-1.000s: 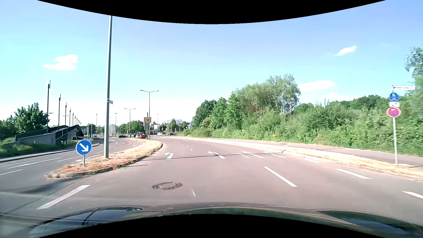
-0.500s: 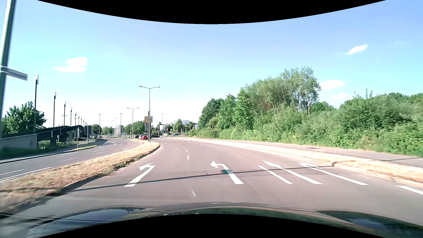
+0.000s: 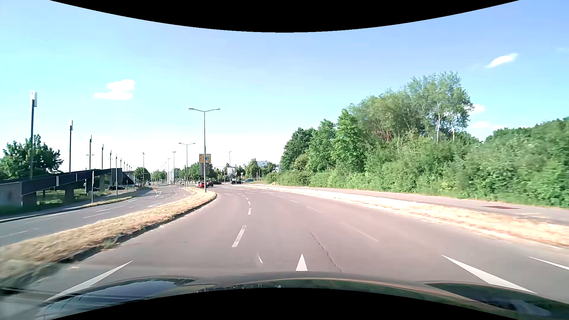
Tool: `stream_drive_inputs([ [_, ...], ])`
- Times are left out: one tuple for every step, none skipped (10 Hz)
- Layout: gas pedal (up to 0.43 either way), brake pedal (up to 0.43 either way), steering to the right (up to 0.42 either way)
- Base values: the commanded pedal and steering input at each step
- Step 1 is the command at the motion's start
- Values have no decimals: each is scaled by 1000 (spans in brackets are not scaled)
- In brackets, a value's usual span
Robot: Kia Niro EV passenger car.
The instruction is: Follow the waypoints while adhering to traffic rules and regulations
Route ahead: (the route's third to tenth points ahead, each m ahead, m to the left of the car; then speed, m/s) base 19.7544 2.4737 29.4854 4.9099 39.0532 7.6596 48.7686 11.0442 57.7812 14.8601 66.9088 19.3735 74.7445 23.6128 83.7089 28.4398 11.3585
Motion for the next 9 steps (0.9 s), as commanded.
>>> stream_drive_inputs([
  [150, 6, -54],
  [150, 6, -55],
  [150, 6, -55],
  [150, 6, -54],
  [150, 6, -51],
  [150, 6, -49],
  [150, 6, -46],
  [150, 6, -44],
  [138, 6, -44],
])
